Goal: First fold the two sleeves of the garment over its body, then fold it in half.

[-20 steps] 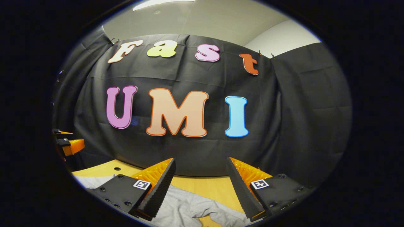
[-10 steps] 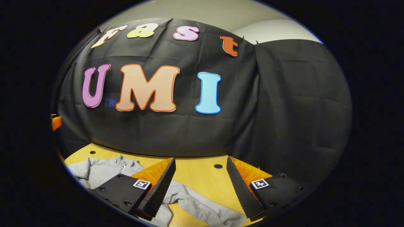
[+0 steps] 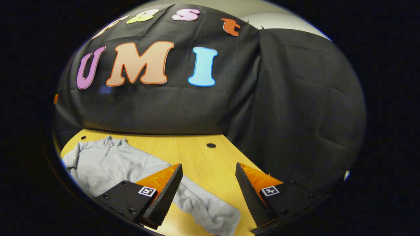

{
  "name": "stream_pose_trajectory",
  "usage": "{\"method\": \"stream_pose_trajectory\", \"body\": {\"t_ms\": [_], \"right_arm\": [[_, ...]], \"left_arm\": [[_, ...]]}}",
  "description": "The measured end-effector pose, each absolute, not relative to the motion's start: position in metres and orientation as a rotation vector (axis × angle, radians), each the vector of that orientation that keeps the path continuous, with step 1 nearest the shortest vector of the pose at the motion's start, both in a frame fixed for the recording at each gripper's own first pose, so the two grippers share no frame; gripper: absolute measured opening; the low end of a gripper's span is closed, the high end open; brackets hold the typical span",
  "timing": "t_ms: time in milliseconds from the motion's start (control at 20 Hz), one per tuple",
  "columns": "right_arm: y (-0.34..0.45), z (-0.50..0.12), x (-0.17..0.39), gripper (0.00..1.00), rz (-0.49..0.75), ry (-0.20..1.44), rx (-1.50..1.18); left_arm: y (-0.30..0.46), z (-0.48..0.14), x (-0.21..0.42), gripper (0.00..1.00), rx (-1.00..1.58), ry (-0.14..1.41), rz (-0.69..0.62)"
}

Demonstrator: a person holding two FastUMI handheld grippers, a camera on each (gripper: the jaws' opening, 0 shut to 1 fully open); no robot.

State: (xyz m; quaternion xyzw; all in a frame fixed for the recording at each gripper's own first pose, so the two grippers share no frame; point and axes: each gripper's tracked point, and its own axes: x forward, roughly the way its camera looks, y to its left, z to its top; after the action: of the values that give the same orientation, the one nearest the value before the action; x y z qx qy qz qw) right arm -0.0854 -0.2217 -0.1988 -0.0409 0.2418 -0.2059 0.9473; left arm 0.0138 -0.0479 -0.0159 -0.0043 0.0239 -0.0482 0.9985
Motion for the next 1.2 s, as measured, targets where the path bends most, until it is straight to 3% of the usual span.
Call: {"method": "stream_pose_trajectory", "body": {"t_ms": [350,650,950,1100,1200], "right_arm": [[-0.252,-0.291,-0.144,1.00,-0.507,0.730,0.008],[-0.278,-0.322,-0.183,1.00,-0.602,0.817,0.111],[-0.270,-0.355,-0.209,1.00,-0.611,0.925,0.189],[-0.261,-0.364,-0.211,0.97,-0.582,0.971,0.220],[-0.260,-0.364,-0.209,0.87,-0.572,0.980,0.225]], "left_arm": [[-0.049,-0.017,0.012,0.94,-0.003,0.057,-0.087],[-0.057,-0.021,0.011,0.95,0.003,0.069,-0.098],[-0.065,-0.022,0.010,0.95,-0.005,0.077,-0.106],[-0.066,-0.021,0.009,0.95,0.003,0.072,-0.107],[-0.065,-0.021,0.006,0.95,0.006,0.073,-0.105]]}}
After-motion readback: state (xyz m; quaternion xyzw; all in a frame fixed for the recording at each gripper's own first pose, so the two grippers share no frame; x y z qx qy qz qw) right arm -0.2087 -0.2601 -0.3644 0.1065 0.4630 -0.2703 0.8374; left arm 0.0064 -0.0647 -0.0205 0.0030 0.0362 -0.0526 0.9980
